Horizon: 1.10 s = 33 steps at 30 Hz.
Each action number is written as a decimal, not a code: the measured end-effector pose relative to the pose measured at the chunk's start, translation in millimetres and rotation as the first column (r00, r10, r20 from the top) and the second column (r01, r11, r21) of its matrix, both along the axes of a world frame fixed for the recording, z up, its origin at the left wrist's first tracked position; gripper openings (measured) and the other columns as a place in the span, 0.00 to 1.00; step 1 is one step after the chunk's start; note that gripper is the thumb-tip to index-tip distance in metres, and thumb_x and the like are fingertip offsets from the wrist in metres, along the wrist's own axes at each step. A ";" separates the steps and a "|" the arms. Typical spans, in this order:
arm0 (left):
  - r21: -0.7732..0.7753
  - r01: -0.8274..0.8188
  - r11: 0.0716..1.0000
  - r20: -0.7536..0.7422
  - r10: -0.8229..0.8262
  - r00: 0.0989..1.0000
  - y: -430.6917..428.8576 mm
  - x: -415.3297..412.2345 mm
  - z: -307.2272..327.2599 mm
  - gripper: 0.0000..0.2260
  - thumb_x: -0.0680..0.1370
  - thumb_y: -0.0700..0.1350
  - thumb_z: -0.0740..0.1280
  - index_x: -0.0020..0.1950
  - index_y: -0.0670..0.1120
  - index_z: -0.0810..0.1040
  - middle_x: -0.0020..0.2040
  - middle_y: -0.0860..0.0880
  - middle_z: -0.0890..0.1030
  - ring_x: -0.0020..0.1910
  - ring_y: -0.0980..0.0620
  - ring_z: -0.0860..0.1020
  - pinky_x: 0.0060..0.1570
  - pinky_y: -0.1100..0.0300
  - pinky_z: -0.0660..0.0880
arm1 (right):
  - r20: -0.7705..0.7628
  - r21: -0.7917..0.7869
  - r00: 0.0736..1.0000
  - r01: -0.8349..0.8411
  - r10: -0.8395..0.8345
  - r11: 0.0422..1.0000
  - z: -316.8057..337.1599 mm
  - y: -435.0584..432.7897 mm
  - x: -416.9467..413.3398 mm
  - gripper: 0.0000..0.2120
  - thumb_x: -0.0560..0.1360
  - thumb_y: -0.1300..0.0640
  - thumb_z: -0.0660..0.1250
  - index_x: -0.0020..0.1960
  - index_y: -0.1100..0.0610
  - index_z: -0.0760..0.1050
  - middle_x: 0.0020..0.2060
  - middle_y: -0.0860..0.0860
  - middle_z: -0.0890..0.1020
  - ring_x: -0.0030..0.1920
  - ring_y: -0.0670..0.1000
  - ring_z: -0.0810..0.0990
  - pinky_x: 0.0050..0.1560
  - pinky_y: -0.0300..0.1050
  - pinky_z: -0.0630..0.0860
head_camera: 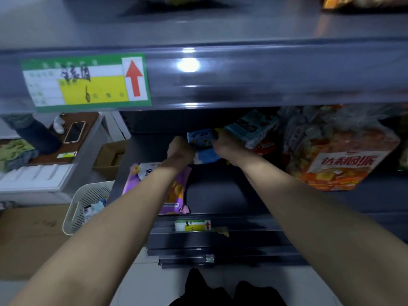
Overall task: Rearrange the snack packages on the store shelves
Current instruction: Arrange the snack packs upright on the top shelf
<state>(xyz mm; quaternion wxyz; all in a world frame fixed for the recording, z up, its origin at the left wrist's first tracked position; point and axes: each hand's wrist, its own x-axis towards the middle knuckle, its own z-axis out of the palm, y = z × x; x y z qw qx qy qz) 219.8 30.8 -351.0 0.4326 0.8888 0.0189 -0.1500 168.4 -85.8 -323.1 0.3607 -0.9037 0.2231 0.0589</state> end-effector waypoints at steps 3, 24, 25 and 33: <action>-0.002 -0.059 0.998 -0.055 0.059 0.997 5.7 -3.5 0.6 0.15 0.73 0.47 0.70 0.48 0.34 0.79 0.49 0.35 0.82 0.47 0.39 0.82 0.50 0.46 0.80 | -0.039 0.082 0.998 0.043 -0.040 0.996 2.1 0.3 -2.2 0.09 0.81 0.58 0.56 0.51 0.63 0.71 0.45 0.55 0.73 0.42 0.52 0.73 0.37 0.40 0.67; -0.107 -0.339 0.935 0.066 0.347 0.935 -18.0 -239.8 74.4 0.10 0.70 0.35 0.71 0.33 0.47 0.75 0.38 0.42 0.81 0.44 0.41 0.81 0.47 0.49 0.78 | 0.104 0.414 0.994 -0.083 0.043 0.906 45.9 -39.5 -196.1 0.03 0.73 0.67 0.68 0.46 0.62 0.77 0.52 0.57 0.82 0.47 0.51 0.79 0.46 0.42 0.77; -0.119 -0.347 0.930 0.068 0.356 0.932 -24.0 -252.3 76.5 0.11 0.69 0.34 0.71 0.32 0.47 0.74 0.37 0.43 0.80 0.44 0.42 0.81 0.45 0.50 0.79 | 0.113 0.407 0.993 -0.083 0.040 0.910 48.7 -46.0 -209.4 0.06 0.72 0.68 0.69 0.42 0.59 0.74 0.51 0.57 0.82 0.46 0.51 0.79 0.43 0.42 0.76; -0.158 -0.268 0.950 0.135 0.290 0.948 -71.6 -322.5 106.7 0.13 0.73 0.36 0.71 0.33 0.45 0.70 0.43 0.45 0.79 0.36 0.51 0.76 0.22 0.63 0.70 | 0.225 0.333 0.974 -0.113 0.038 0.936 80.1 -95.4 -287.1 0.09 0.71 0.67 0.70 0.49 0.60 0.73 0.44 0.54 0.80 0.44 0.52 0.80 0.40 0.44 0.77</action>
